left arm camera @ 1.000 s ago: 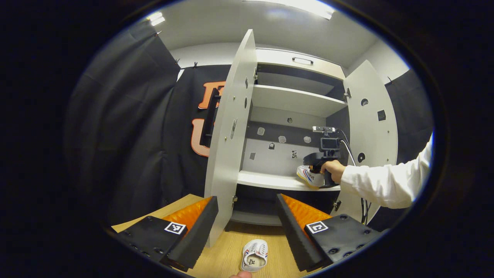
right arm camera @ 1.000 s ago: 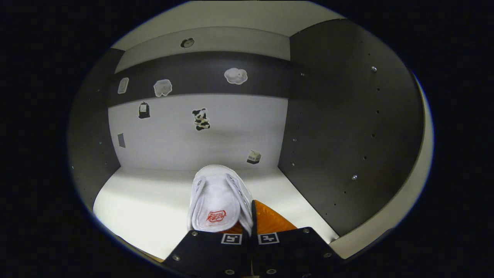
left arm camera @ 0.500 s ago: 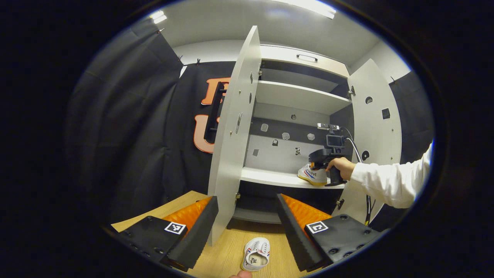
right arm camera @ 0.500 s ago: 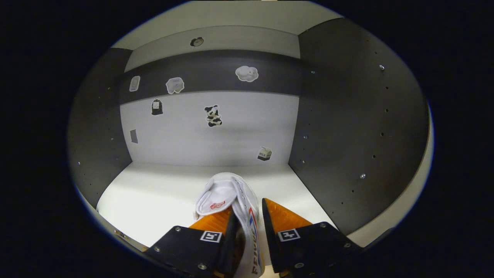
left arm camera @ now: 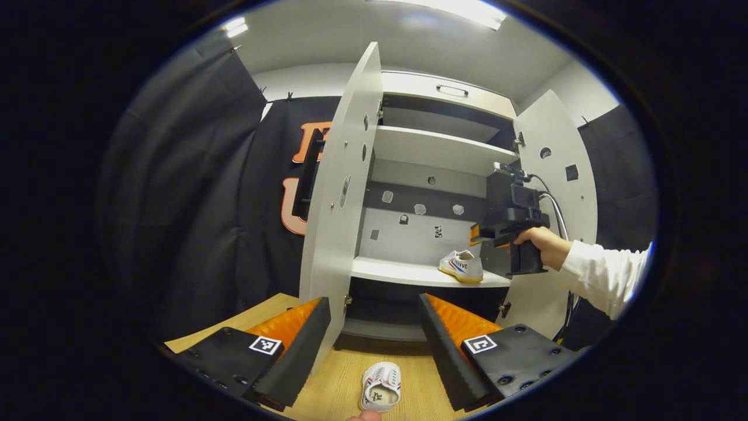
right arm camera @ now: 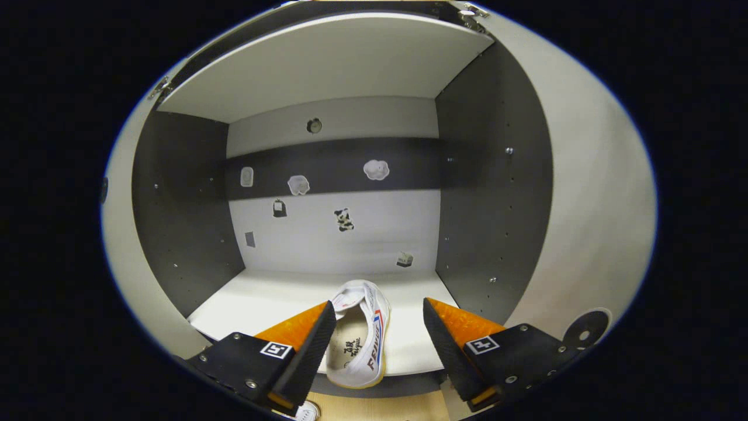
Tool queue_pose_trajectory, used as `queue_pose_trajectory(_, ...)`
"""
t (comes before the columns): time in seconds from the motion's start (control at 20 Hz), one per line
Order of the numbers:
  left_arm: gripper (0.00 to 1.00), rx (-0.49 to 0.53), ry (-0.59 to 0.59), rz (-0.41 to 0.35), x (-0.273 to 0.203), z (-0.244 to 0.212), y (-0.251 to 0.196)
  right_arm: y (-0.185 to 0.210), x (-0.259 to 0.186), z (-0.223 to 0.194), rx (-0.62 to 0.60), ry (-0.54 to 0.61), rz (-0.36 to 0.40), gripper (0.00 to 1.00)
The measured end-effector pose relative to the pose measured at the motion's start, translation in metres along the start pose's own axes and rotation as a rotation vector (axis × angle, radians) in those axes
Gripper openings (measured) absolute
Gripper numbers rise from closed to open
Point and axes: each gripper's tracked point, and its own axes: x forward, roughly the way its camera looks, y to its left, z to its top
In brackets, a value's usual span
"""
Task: Grab one shoe with the right hand and put it into the shoe cabinet, grab the other shoe with the left hand and put it into the shoe cabinet; then close the right door with the right hand and the left door with the left hand.
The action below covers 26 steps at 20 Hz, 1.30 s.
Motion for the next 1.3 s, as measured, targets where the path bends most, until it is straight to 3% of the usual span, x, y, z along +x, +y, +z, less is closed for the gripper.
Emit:
queue_pose_trajectory(0.25,0.97,0.006,0.005,-0.009,-0.009,0.000,-0.004,0.014,-0.080,0.009,0.006,-0.099,0.084,0.92)
queue_pose_trajectory(0.45,0.98,0.009,0.003,-0.026,-0.015,0.000,-0.012,0.007,-0.136,-0.003,-0.025,-0.181,0.093,0.93)
queue_pose_trajectory(0.75,0.95,0.026,0.031,-0.072,-0.020,-0.011,-0.030,-0.026,-0.203,-0.039,-0.002,-0.244,0.041,0.93)
queue_pose_trajectory(1.0,0.98,0.014,0.076,-0.099,-0.022,-0.027,-0.041,-0.045,-0.246,-0.094,-0.028,-0.271,-0.013,0.92)
queue_pose_trajectory(1.3,0.98,0.046,0.098,-0.117,-0.018,-0.033,-0.049,-0.068,-0.272,-0.104,-0.023,-0.330,-0.071,0.92)
